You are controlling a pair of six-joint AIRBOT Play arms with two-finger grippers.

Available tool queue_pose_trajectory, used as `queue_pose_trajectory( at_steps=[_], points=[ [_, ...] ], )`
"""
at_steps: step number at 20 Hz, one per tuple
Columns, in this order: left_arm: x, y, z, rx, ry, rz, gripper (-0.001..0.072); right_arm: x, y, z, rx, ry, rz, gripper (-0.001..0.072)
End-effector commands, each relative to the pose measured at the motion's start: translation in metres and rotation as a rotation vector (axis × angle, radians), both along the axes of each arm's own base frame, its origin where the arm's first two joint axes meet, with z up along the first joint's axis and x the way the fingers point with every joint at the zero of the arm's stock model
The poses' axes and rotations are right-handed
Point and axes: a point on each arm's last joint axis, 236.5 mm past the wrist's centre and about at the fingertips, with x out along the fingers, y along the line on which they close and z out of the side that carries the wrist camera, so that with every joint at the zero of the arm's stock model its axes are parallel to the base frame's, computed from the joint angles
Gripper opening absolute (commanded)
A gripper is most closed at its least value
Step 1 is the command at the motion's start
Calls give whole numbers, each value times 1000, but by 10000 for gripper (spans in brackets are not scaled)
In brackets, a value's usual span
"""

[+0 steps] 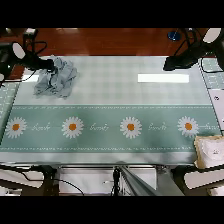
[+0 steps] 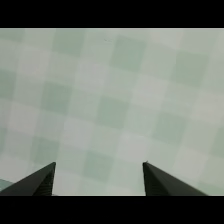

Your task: Fold the shirts.

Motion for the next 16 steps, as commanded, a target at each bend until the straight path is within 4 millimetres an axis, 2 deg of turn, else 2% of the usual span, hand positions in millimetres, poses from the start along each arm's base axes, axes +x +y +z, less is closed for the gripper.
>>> queue_pose_trajectory(
  at_steps=[1, 3, 6, 8, 9, 10, 11, 12, 14, 16],
  points=[
    [-3, -4, -52, -43, 103, 12, 720, -4, 0, -1, -3, 18, 4, 602],
    [-5, -12, -77, -86, 148, 21, 720, -5, 0, -1, -3, 21, 5, 602],
    [-9, -14, -104, -98, 199, 25, 720, -5, 0, -2, -3, 23, 4, 600],
    [-8, -12, -107, -94, 200, 26, 720, -6, 0, -2, -3, 28, 5, 597],
    [-7, -12, -105, -95, 197, 27, 552, -7, 0, -2, -3, 30, 5, 594],
    [-8, -12, -100, -95, 205, 24, 190, -7, 0, -2, -2, 32, 3, 587],
    [-6, -13, -91, -96, 210, 21, 26, -8, 0, -2, 1, 35, -3, 586],
    [-1, -13, -77, -96, 199, 17, 26, -8, 0, -2, 3, 37, -7, 586],
    [13, -13, -31, -94, 151, 7, 25, -10, 0, -3, 6, 48, -14, 586],
    [26, -17, 36, -88, 62, -14, 25, -14, 0, -4, 5, 64, -12, 586]
  ],
)
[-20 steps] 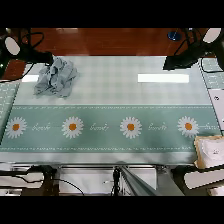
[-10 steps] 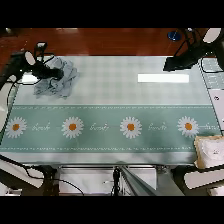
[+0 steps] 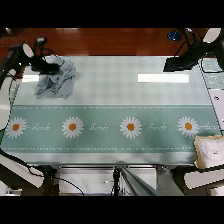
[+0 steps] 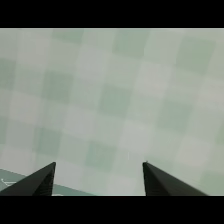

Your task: Fold the shirts.

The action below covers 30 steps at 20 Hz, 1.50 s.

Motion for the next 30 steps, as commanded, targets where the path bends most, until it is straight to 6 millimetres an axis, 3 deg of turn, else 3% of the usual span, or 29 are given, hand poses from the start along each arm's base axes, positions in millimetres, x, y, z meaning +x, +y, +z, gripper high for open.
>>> queue_pose_trajectory(
  at_steps=[1, 4, 7, 9, 13, 16, 18, 20, 24, 26, 28, 30],
  points=[
    [10, -8, 104, 5, -115, -29, 25, -7, 1, -2, 3, 33, -2, 586],
    [-1, -34, 219, 11, -339, -75, 25, -23, 1, -6, 3, 100, 3, 583],
    [-52, -73, 299, -3, -478, -151, 25, -44, 0, -10, -4, 192, 18, 567],
    [-94, -105, 339, -24, -553, -224, 25, -61, -7, -11, -35, 258, 23, 489],
    [-177, -172, 415, -105, -734, -406, 25, -80, -15, 1, -69, 298, 24, 483],
    [-220, -220, 441, -210, -795, -515, 25, -83, -22, 19, -99, 255, 14, 482],
    [-229, -251, 432, -241, -766, -590, 25, -85, -26, 30, -117, 229, 6, 483],
    [-227, -285, 404, -265, -692, -635, 25, -87, -28, 39, -125, 206, 1, 483],
    [-200, -367, 303, -244, -505, -730, 26, -90, -29, 54, -129, 171, -2, 483],
    [-192, -418, 247, -280, -414, -775, 26, -92, -29, 56, -129, 168, -2, 483],
    [-197, -468, 200, -375, -323, -802, 26, -92, -28, 56, -128, 168, -3, 483],
    [-215, -513, 160, -509, -205, -806, 35, -90, -29, 56, -128, 159, -5, 483]
  ],
)
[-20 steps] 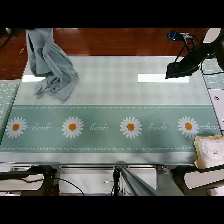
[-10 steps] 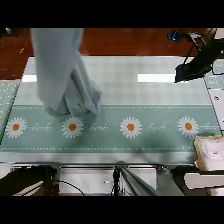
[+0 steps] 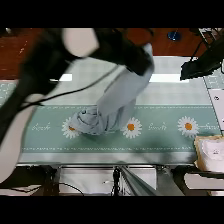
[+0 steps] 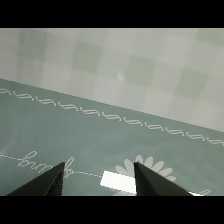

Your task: Fold the shirts.

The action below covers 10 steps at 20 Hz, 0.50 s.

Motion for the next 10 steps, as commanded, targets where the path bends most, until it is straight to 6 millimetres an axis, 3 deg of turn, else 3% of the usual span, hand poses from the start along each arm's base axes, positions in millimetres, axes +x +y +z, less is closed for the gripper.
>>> queue_pose_trajectory(
  at_steps=[1, 2, 4, 5, 6, 8, 10],
  points=[
    [-32, -84, -74, -122, 254, -87, 87, 3, -1, 3, -2, -20, -3, 483],
    [-42, -96, -90, -139, 327, -102, 179, 5, -1, 3, -2, -28, -4, 483],
    [-55, -105, -112, -144, 439, -117, 483, 7, -2, 3, -7, -35, -5, 483],
    [-54, -97, -116, -120, 461, -121, 560, 7, -3, 3, -6, -36, -8, 483],
    [-50, -81, -114, -86, 466, -139, 559, 7, -6, 3, -6, -38, -16, 483],
    [-27, -22, -101, 12, 464, -142, 559, 7, -18, 3, -5, -37, -48, 483],
    [6, 75, -93, 171, 478, -43, 558, 6, -34, 3, 2, -35, -103, 483]
  ],
)
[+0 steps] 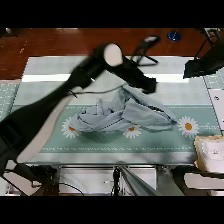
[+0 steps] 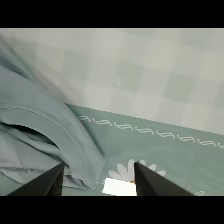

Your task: Fold the shirts.

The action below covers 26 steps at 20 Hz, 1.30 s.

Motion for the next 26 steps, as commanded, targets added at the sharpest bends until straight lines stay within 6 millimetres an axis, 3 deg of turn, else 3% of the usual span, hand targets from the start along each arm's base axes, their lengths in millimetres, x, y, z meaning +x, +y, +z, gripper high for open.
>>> queue_pose_trajectory(
  at_steps=[1, 3, 5, 7, 9, 11, 14, 17, 19, 21, 26],
  points=[
    [30, 151, 3, 276, 79, 69, 558, -1, -22, 1, 21, -3, -77, 483],
    [50, 251, 15, 356, 135, 226, 557, -2, -31, 2, 73, -10, -118, 483],
    [56, 331, 19, 356, 209, 391, 557, -3, -40, 3, 129, -16, -156, 483],
    [40, 388, 4, 334, 319, 501, 557, -2, -48, 6, 188, -32, -193, 485],
    [5, 416, -25, 281, 477, 558, 557, -2, -54, 4, 254, -45, -221, 486],
    [-39, 424, -66, 254, 613, 575, 557, -9, -56, -11, 305, -11, -244, 486],
    [-98, 420, -120, 229, 734, 554, 557, -22, -46, -37, 362, 66, -240, 486],
    [-132, 406, -155, 188, 829, 541, 557, -31, -24, -53, 454, 113, -189, 491],
    [-131, 395, -166, 137, 811, 555, 557, -38, -21, -62, 464, 141, -187, 491],
    [-117, 387, -168, 78, 766, 570, 557, -38, -20, -64, 465, 144, -182, 491],
    [-107, 372, -192, 99, 775, 569, 556, -36, -21, -64, 462, 134, -178, 491]
  ],
)
